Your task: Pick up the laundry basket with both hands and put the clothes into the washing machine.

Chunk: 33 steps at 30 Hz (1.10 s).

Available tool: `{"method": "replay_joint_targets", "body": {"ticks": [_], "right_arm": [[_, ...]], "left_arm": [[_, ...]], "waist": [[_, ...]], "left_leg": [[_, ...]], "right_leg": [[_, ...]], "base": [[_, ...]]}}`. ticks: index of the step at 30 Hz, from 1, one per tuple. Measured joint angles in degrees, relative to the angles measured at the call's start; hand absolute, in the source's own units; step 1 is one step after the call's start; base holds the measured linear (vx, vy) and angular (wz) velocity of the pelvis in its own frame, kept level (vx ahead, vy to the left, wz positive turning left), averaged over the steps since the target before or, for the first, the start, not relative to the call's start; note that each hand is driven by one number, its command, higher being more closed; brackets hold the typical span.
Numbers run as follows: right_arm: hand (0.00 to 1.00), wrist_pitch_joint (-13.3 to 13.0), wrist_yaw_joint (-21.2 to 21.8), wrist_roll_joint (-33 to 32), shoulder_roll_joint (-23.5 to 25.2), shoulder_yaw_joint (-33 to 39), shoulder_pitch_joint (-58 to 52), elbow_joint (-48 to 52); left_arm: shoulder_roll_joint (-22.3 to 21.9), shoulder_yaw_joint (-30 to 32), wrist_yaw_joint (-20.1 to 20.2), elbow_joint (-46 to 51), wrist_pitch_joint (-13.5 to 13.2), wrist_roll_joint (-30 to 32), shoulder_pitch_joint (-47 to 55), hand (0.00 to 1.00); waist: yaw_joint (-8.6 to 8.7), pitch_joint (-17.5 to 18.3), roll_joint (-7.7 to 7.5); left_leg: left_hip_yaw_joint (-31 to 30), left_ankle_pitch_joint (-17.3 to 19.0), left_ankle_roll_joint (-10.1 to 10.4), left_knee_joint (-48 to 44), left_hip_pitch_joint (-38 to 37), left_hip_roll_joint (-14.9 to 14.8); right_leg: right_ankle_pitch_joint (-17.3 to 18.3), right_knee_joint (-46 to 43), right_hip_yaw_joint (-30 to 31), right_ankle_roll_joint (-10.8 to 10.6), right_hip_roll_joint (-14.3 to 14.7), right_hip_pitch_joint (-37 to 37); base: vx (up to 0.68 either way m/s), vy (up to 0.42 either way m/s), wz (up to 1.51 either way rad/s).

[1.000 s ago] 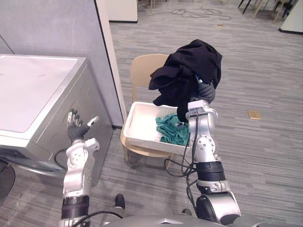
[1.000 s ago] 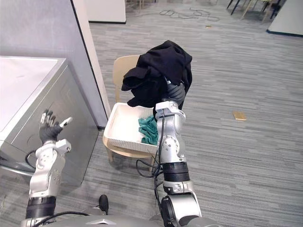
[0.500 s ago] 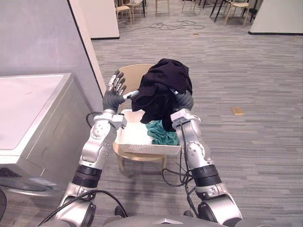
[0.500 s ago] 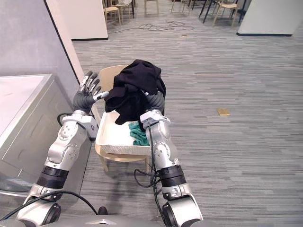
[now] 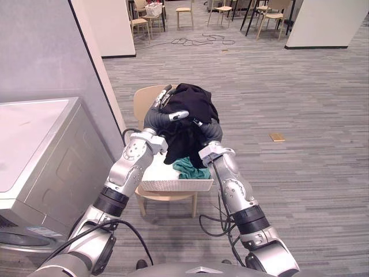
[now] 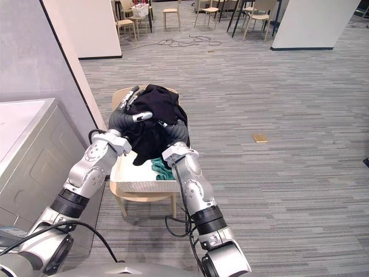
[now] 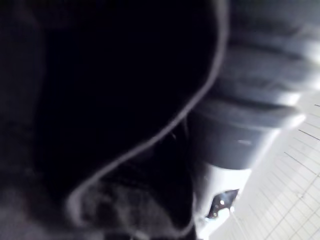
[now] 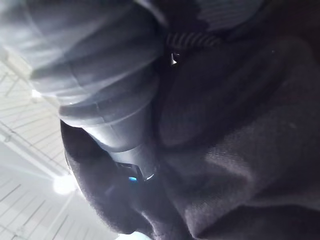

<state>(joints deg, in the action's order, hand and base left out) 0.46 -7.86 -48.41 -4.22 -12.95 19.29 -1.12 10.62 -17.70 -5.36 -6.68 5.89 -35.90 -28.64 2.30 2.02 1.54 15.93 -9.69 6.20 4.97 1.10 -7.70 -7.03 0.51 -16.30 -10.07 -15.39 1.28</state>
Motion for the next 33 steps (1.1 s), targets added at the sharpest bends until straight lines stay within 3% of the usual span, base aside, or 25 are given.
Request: {"method": "replay_joint_targets", "body": {"ticks": [8, 9, 18, 32, 33], "right_arm": [[1.0, 1.06, 0.25, -0.94, -1.3, -1.44, -1.45, 0.0], [1.0, 1.06, 0.25, -0.94, -1.32, -1.44, -1.46, 0.0], [1.0, 2.24, 0.37, -0.99, -3.79, -3.35, -3.4, 0.16], [1.0, 3.22, 1.57, -1.44, -2.97, -6.86, -3.4, 2.09], [0.0, 3.29, 1.56, -1.44, -2.97, -6.78, -3.4, 2.37]], "left_arm": [[0.78, -4.06, 0.91, -3.71, 1.34, 1.39, -1.55, 0.0], [0.88, -4.38, 1.08, -3.93, 1.35, 1.51, -1.89, 1.0], [0.72, -9.02, 1.88, -11.33, 1.84, 5.19, -5.33, 1.0], [0.84, -7.91, -0.4, -11.81, 1.42, 4.97, -5.98, 1.0], [0.74, -7.77, -0.4, -11.72, 1.23, 4.97, -5.98, 1.0]], "waist": [[0.52, 0.41, -0.35], [0.58, 0.43, -0.38], [0.67, 1.77, -2.47], [0.86, 1.81, -2.53], [0.87, 1.82, -2.53]], "left_leg": [[-0.03, -0.15, -0.06, 0.0, -0.06, -0.02], [-0.03, -0.15, -0.07, 0.0, -0.06, -0.02], [-0.4, 0.1, 0.72, -0.02, 0.62, -0.96], [-0.23, 0.08, 0.76, -0.01, 0.37, -0.96], [-0.23, 0.11, 0.81, -0.02, 0.35, -0.96]], "right_leg": [[-0.21, -0.01, 0.0, 0.27, 0.05, -0.07], [-0.2, -0.01, 0.0, 0.26, 0.05, -0.07], [-0.83, 1.3, -0.1, 0.72, 1.06, -0.23], [-0.63, 1.19, -0.08, 0.05, 1.2, -0.23], [-0.63, 1.16, -0.08, 0.05, 1.2, -0.23]], "base": [[0.0, 0.0, 0.0], [0.0, 0.0, 0.0], [0.0, -0.002, 0.0], [0.0, 0.0, 0.0], [0.0, 0.0, 0.0]]}}
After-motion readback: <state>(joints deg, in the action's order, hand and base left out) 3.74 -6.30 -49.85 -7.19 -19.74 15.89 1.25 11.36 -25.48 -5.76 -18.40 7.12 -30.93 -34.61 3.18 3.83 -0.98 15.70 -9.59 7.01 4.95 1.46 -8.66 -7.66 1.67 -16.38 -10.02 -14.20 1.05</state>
